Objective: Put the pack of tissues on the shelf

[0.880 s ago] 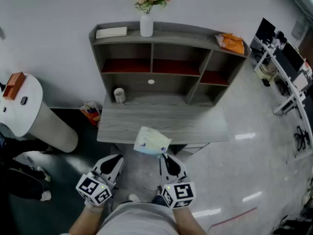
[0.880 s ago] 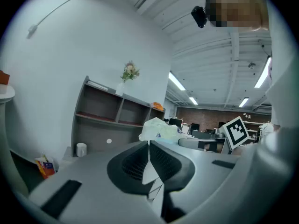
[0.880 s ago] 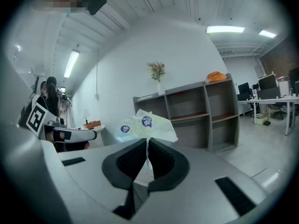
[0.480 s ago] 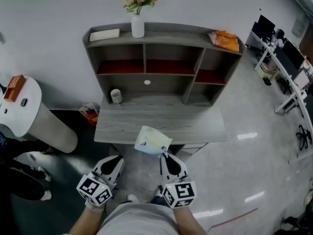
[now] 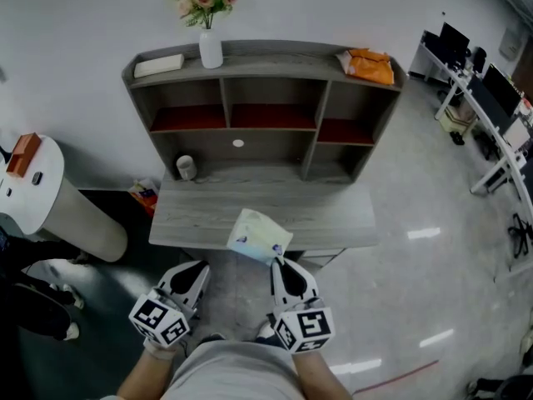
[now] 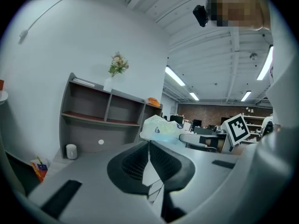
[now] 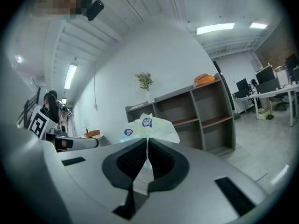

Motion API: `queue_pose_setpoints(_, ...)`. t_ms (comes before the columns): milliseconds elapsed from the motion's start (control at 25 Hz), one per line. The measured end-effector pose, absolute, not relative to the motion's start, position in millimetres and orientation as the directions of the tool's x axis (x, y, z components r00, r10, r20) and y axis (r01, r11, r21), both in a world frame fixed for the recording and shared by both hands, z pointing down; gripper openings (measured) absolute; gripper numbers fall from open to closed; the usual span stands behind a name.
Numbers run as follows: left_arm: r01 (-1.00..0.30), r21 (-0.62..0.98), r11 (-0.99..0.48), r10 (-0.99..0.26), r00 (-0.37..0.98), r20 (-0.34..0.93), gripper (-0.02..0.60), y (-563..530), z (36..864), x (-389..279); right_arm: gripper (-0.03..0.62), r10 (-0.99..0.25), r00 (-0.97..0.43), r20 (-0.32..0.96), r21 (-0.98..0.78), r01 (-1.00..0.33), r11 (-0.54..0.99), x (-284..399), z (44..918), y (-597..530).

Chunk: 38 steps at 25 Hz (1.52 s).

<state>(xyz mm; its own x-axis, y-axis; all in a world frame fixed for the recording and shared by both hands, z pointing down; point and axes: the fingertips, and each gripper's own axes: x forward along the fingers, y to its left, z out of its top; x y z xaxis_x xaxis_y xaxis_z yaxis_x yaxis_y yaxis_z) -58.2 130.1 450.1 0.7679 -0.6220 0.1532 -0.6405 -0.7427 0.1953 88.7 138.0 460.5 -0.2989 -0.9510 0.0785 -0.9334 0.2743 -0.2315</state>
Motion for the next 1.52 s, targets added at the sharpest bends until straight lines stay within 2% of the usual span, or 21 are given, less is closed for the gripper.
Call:
queue_pose_setpoints(280, -0.662, 0.178, -0.728, -0.644, 0.749, 0.154, 0.018, 129, 448, -20, 0.023, -0.941, -0.332, 0.059, -0.189, -0.930, 0.316, 121, 457, 129)
queue_pose_setpoints(800, -0.655, 0.194, -0.731, -0.630, 0.756, 0.179, 0.018, 97, 463, -5, 0.023, -0.939, -0.332, 0.084, -0.205, -0.928, 0.310, 134, 477, 100)
queue_pose_setpoints(1160, -0.629, 0.229, -0.743, -0.603, 0.778, 0.176, 0.018, 16, 472, -14, 0.023, -0.946, -0.294, 0.134, -0.174, -0.947, 0.270, 126, 485, 27)
queue_pose_setpoints(1520, -0.571, 0.234, -0.787, -0.548, 0.821, 0.161, 0.018, -83, 458, -17, 0.023, -0.962, -0.243, 0.126, -0.149, -0.963, 0.224, 119, 468, -69)
